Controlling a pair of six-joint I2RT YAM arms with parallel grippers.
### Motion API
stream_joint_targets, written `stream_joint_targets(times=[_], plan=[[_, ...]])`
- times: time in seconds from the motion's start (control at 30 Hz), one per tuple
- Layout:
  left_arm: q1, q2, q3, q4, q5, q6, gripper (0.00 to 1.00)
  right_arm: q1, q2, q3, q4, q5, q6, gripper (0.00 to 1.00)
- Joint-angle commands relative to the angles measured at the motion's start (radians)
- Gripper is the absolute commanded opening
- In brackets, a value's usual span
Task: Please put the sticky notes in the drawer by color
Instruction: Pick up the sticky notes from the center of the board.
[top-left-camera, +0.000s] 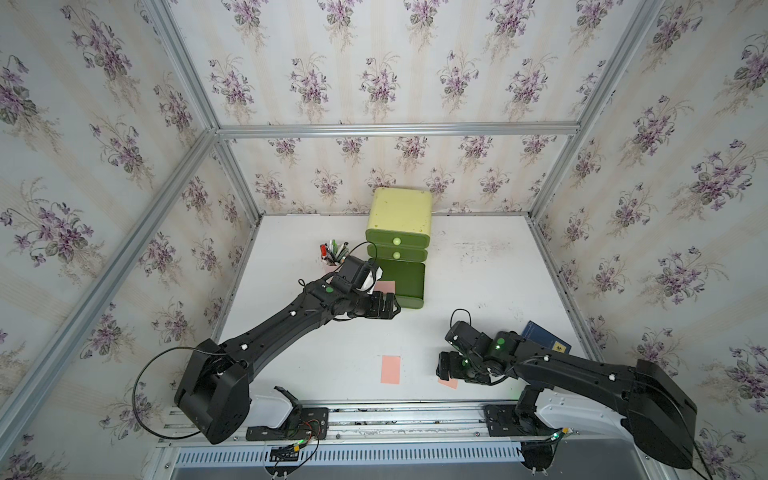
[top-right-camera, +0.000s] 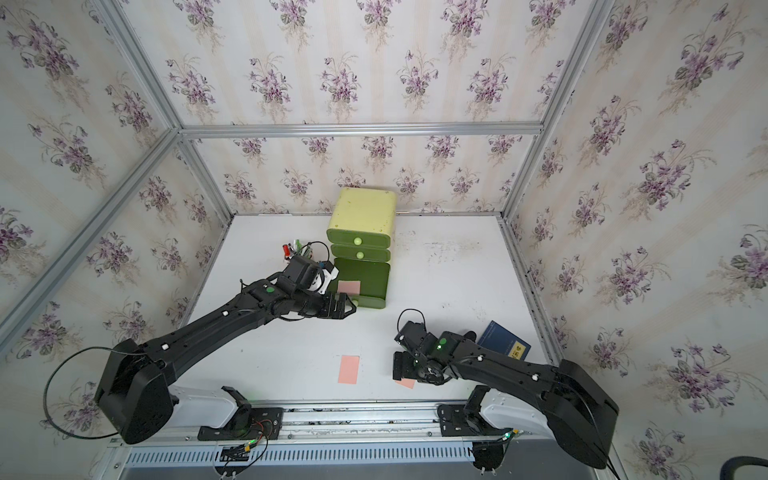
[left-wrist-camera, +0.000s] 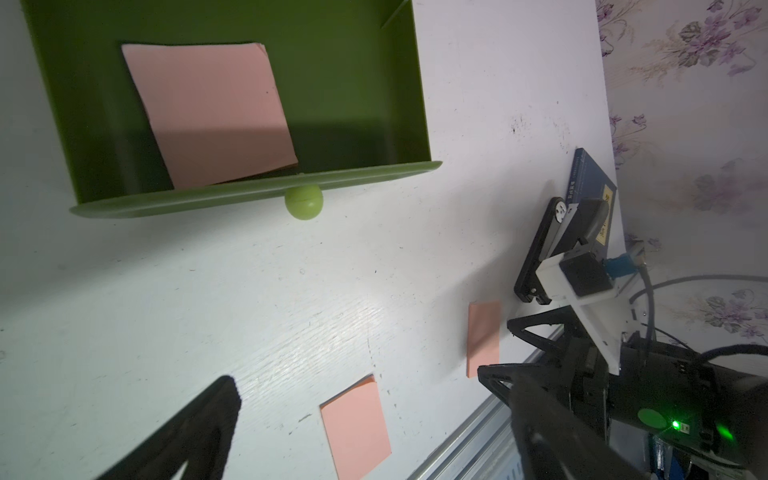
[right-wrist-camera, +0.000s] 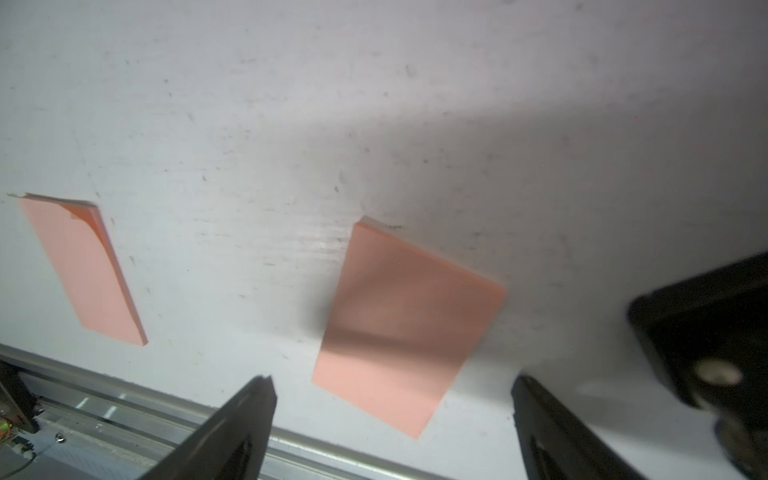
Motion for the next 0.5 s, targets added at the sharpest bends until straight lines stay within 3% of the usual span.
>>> stream_joint_targets(times=[0.0,0.47], plan=[[0.001,-0.006,-0.014,-0.005,-0.020,0.018,1.00,0.010,0.076,0.036,-0.040,0.052,-0.034,0.88],[0.001,0.026,-0.034,0.005,-0.032,0.036,1.00,0.057,0.345,0.142,0.003,0.042,-0.145,0.72]])
